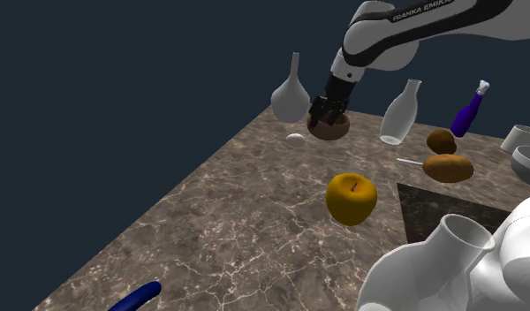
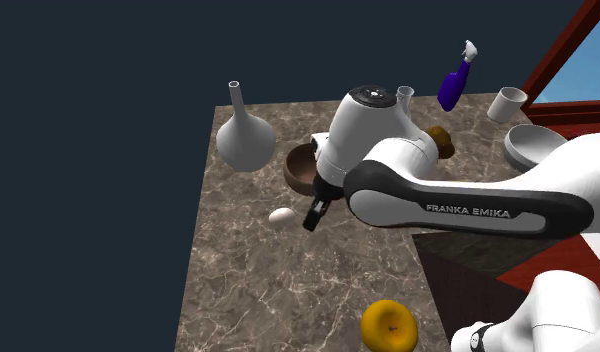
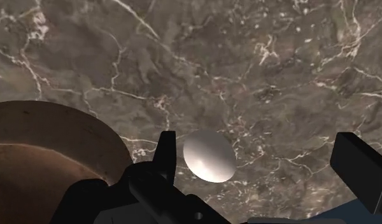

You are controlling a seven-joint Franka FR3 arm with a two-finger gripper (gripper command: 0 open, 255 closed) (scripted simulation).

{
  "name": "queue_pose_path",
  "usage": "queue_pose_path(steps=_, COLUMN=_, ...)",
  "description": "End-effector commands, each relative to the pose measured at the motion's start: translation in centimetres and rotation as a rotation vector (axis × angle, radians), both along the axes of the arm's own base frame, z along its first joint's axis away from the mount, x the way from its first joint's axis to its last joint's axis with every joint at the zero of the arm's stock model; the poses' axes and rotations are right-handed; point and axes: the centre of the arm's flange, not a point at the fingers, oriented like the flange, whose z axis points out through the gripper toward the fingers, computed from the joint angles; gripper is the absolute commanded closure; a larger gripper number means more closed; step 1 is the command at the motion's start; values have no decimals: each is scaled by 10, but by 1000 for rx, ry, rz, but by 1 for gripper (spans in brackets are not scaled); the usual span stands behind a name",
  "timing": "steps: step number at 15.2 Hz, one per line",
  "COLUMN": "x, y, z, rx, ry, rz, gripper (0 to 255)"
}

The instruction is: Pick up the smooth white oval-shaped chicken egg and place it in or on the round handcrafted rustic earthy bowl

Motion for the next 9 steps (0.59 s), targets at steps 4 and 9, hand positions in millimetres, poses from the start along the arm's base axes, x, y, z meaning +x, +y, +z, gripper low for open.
queue_pose_path(steps=4, x=51, y=-8, z=-41, rx=8, ry=-4, rz=2, gripper=0)
queue_pose_path(steps=9, x=86, y=-12, z=-74, rx=14, ry=-6, rz=3, gripper=0)
